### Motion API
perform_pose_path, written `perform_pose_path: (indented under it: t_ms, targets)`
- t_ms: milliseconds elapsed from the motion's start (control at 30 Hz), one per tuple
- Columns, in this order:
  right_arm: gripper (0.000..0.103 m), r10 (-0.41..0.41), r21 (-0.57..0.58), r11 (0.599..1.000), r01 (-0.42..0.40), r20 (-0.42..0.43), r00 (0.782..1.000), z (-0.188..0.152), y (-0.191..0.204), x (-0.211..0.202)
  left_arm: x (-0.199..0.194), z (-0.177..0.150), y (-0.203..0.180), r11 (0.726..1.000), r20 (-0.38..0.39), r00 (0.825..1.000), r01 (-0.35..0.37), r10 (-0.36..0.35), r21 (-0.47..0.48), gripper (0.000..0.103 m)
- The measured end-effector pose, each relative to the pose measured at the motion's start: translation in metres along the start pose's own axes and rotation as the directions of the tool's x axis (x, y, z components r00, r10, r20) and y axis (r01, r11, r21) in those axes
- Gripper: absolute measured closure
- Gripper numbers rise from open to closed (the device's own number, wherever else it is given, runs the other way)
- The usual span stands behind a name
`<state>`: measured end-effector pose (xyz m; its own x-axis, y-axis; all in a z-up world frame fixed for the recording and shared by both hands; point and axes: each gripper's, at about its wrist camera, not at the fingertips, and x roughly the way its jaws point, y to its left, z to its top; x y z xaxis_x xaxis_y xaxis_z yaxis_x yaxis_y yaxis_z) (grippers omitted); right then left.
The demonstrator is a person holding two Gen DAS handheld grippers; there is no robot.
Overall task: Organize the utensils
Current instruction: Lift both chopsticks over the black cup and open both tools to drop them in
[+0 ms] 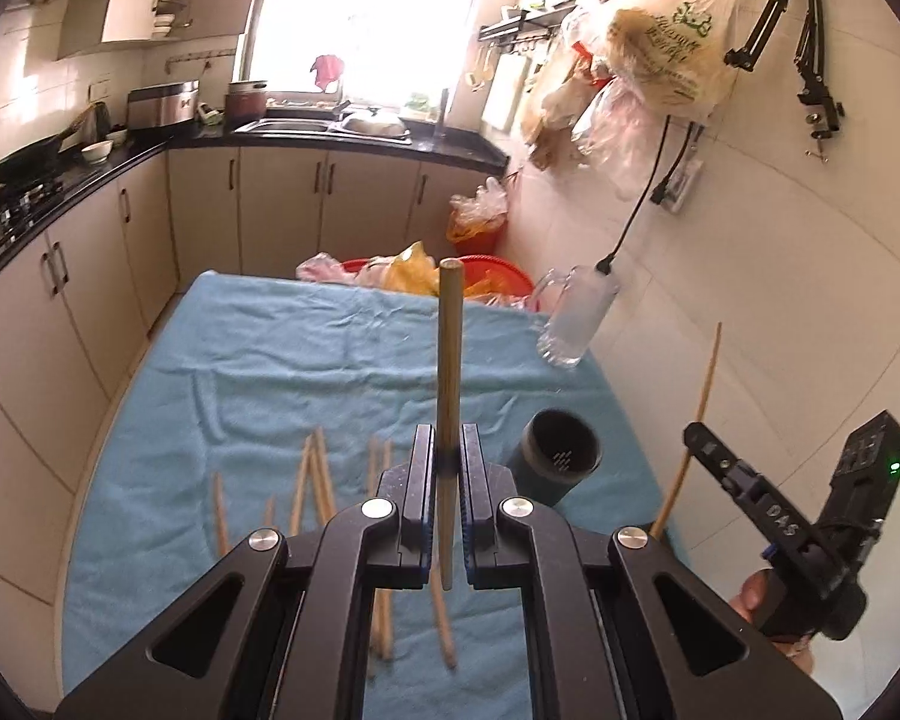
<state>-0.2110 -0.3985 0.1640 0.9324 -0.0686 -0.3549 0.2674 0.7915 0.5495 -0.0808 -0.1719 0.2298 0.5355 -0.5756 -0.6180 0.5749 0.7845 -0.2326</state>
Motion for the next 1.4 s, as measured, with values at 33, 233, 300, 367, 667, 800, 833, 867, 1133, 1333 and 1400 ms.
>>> perform_pose_path:
  t_ms: [33, 233, 300, 367, 667, 800, 833, 867, 1133, 1333, 1400]
  targets:
    - [0.095, -0.007, 0.003, 1.0, 0.007, 0.006, 1.0, 0.003, -0.002, 0.001, 0.003, 0.005, -0.004, 1.0, 0.0, 1.0, 0.008, -0.008, 0.005, 0.096]
    - [0.095, -0.047, 0.033, 0.998, 0.045, 0.051, 0.998, 0.036, -0.015, 0.017, 0.019, 0.037, -0.031, 0.998, -0.003, 0.999, 0.053, -0.053, 0.018, 0.096]
    - [0.095, -0.067, 0.036, 0.997, 0.064, 0.072, 0.995, 0.046, -0.018, 0.023, 0.023, 0.046, -0.038, 0.997, 0.004, 0.997, 0.075, -0.075, 0.024, 0.096]
    - [0.095, -0.075, 0.049, 0.996, 0.071, 0.086, 0.993, 0.056, -0.023, 0.029, 0.028, 0.057, -0.045, 0.996, 0.016, 0.996, 0.086, -0.086, 0.024, 0.096]
    - [0.095, -0.143, 0.042, 0.989, 0.139, 0.133, 0.981, 0.089, -0.033, 0.064, 0.079, 0.081, -0.059, 0.991, -0.013, 0.991, 0.131, -0.131, -0.022, 0.096]
    - [0.095, -0.17, 0.031, 0.985, 0.167, 0.123, 0.978, 0.087, -0.042, 0.086, 0.11, 0.076, -0.063, 0.991, -0.059, 0.99, 0.13, -0.132, -0.029, 0.096]
    - [0.095, -0.174, 0.033, 0.985, 0.171, 0.118, 0.978, 0.086, -0.046, 0.09, 0.118, 0.072, -0.064, 0.992, -0.07, 0.99, 0.12, -0.122, -0.024, 0.096]
    - [0.095, -0.18, 0.036, 0.983, 0.177, 0.107, 0.978, 0.085, -0.05, 0.096, 0.124, 0.069, -0.065, 0.993, -0.081, 0.99, 0.113, -0.114, -0.019, 0.096]
    - [0.095, -0.189, 0.065, 0.98, 0.19, -0.022, 0.982, 0.067, -0.077, 0.126, 0.161, 0.048, -0.065, 0.996, -0.157, 0.983, 0.093, -0.091, 0.007, 0.096]
    - [0.095, -0.191, 0.076, 0.977, 0.198, -0.087, 0.978, 0.048, -0.086, 0.136, 0.173, 0.039, -0.067, 0.996, -0.181, 0.98, 0.081, -0.076, 0.02, 0.096]
    - [0.095, -0.188, 0.078, 0.977, 0.196, -0.1, 0.977, 0.044, -0.087, 0.136, 0.176, 0.036, -0.068, 0.997, -0.191, 0.979, 0.079, -0.073, 0.027, 0.096]
